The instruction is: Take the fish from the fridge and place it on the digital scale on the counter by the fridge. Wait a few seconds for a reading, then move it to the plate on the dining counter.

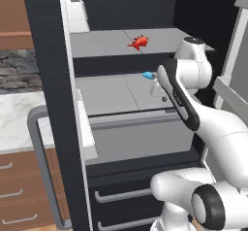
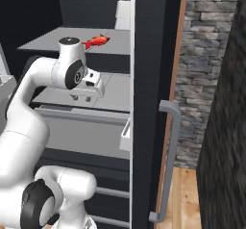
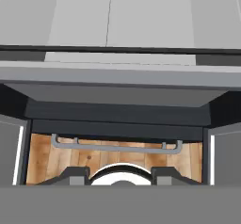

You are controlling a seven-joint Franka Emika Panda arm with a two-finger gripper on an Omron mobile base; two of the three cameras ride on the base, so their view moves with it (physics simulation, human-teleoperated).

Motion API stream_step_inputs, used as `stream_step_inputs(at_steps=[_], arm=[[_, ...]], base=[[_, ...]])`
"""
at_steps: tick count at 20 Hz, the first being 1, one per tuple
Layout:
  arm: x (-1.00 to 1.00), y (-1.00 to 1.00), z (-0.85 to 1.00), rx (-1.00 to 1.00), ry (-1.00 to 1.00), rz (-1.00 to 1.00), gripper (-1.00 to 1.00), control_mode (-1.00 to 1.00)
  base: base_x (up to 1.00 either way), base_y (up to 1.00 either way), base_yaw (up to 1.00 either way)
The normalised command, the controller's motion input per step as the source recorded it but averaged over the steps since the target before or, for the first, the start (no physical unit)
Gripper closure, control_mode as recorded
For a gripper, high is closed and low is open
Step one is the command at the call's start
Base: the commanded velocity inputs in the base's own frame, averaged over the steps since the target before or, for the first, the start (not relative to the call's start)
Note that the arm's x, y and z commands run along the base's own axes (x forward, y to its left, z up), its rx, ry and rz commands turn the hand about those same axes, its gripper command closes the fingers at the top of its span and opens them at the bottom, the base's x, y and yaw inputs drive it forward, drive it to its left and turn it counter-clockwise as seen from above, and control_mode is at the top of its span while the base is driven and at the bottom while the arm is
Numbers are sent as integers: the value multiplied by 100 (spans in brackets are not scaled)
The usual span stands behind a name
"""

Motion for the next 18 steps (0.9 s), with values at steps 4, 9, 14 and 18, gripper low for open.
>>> stream_step_inputs(at_steps=[4,9,14,18], arm=[[-39,9,0,0,-26,0,-100,-100],[-60,11,42,2,-41,-3,-100,-100],[-24,0,97,16,-31,-3,-100,-100],[0,2,99,22,-15,0,-100,-100]], base=[[0,0,0],[0,0,0],[0,0,0],[0,0,0]])
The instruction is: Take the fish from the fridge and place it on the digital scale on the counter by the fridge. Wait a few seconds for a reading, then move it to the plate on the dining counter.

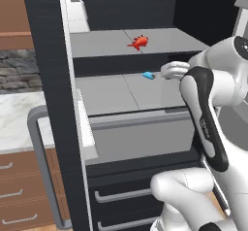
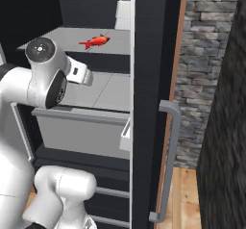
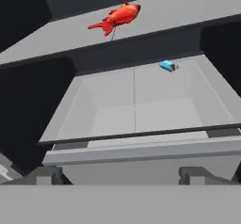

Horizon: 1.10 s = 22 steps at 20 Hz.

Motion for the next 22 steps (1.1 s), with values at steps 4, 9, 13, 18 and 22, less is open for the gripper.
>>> stream_step_inputs(at_steps=[4,9,13,18,22], arm=[[12,24,83,11,-6,-4,-100,-100],[54,37,51,0,0,-7,-100,-100],[73,18,16,0,5,-7,-100,-100],[79,2,1,0,15,-5,-100,-100],[78,1,0,0,14,-4,-100,-100]], base=[[0,0,0],[0,0,0],[0,0,0],[0,0,0],[0,0,0]])
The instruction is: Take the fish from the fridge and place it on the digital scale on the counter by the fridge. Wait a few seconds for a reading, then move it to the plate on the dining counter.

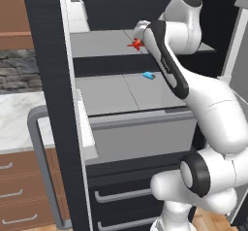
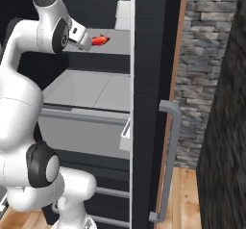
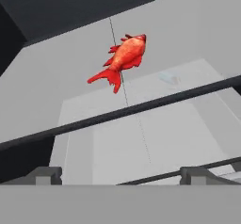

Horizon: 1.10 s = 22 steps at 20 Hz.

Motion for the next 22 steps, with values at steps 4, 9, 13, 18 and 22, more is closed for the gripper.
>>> stream_step_inputs(at_steps=[4,9,13,18,22], arm=[[72,0,0,0,4,-1,-100,-100],[53,1,-5,-3,0,0,-100,-100],[47,0,-16,-5,0,0,-100,-100],[38,0,-25,-8,0,0,-100,-100],[31,0,-24,-8,0,-3,-100,-100]], base=[[0,0,0],[0,0,0],[0,0,0],[0,0,0],[0,0,0]])
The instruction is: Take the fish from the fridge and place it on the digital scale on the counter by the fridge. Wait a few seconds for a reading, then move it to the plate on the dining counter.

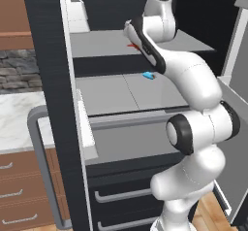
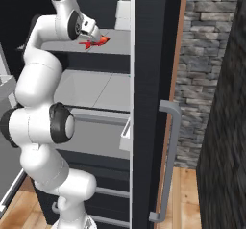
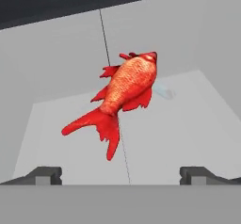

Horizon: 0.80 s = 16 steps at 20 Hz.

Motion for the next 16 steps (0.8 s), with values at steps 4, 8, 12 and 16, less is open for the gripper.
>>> stream_step_inputs(at_steps=[4,8,12,16], arm=[[40,0,-18,-4,0,-4,-100,-100],[44,0,-12,0,0,-4,-100,-100],[42,0,-11,0,0,-3,-100,-100],[45,0,-3,0,0,-2,-100,-100]], base=[[0,0,0],[0,0,0],[0,0,0],[0,0,0]])
